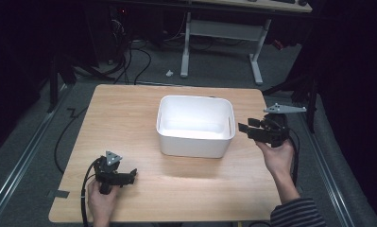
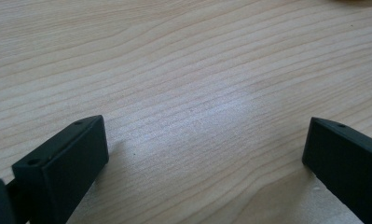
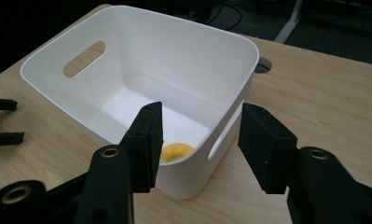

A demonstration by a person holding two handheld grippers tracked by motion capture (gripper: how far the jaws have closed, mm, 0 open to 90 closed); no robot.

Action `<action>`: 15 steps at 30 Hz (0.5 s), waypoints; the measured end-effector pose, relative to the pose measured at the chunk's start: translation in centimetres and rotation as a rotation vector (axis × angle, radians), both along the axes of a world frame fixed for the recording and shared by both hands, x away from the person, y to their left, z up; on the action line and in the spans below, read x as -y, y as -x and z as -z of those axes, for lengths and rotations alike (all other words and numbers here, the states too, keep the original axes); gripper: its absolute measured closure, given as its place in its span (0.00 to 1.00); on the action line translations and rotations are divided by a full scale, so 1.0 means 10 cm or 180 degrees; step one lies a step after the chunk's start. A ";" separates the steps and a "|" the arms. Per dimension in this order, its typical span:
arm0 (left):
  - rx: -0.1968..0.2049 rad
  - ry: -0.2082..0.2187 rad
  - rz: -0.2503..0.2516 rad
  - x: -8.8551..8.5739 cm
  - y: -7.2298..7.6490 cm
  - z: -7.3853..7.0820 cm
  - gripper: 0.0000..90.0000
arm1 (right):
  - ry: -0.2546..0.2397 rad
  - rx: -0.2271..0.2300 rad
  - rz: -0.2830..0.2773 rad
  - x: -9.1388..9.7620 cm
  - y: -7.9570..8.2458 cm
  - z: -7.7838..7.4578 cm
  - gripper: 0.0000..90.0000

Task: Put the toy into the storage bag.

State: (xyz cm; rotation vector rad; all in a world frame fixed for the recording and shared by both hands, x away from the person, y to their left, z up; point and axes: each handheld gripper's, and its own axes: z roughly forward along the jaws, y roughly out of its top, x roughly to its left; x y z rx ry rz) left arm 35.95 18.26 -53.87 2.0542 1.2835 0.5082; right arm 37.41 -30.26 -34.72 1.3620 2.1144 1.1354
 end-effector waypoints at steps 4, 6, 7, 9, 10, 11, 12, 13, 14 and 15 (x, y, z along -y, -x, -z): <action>0.0000 -0.0001 0.0000 0.00 0.00 0.00 0.00 | 0.0014 -0.0015 0.0021 0.04 0.03 0.02 0.56; 0.0000 0.0000 -0.0001 0.00 0.00 0.00 0.00 | 0.0035 0.0006 0.0027 0.06 0.08 0.00 0.56; 0.0000 0.0000 -0.0001 0.00 0.00 0.00 0.00 | 0.0051 0.0017 0.0030 0.07 0.09 0.00 0.56; 0.0000 0.0000 0.0000 0.00 0.00 0.00 0.00 | 0.0077 0.0031 0.0054 0.09 0.13 0.00 0.56; 0.0000 0.0000 0.0000 0.00 0.00 0.00 0.00 | 0.0069 0.0041 0.0049 0.11 0.14 0.01 0.56; 0.0000 0.0000 0.0000 0.00 0.00 0.00 0.00 | 0.0061 0.0028 0.0062 0.13 0.16 0.03 0.56; 0.0000 -0.0001 0.0001 0.00 0.00 0.00 0.00 | 0.0039 0.0012 0.0078 0.15 0.17 0.06 0.57; 0.0000 -0.0001 0.0001 0.00 0.00 0.00 0.00 | 0.0032 -0.0013 0.0083 0.18 0.19 0.08 0.57; -0.0001 -0.0001 0.0002 0.00 0.00 0.00 0.00 | 0.0040 -0.0024 0.0097 0.19 0.20 0.09 0.57; 0.0000 -0.0001 0.0002 0.00 0.00 0.00 0.00 | 0.0046 -0.0022 0.0119 0.21 0.22 0.09 0.57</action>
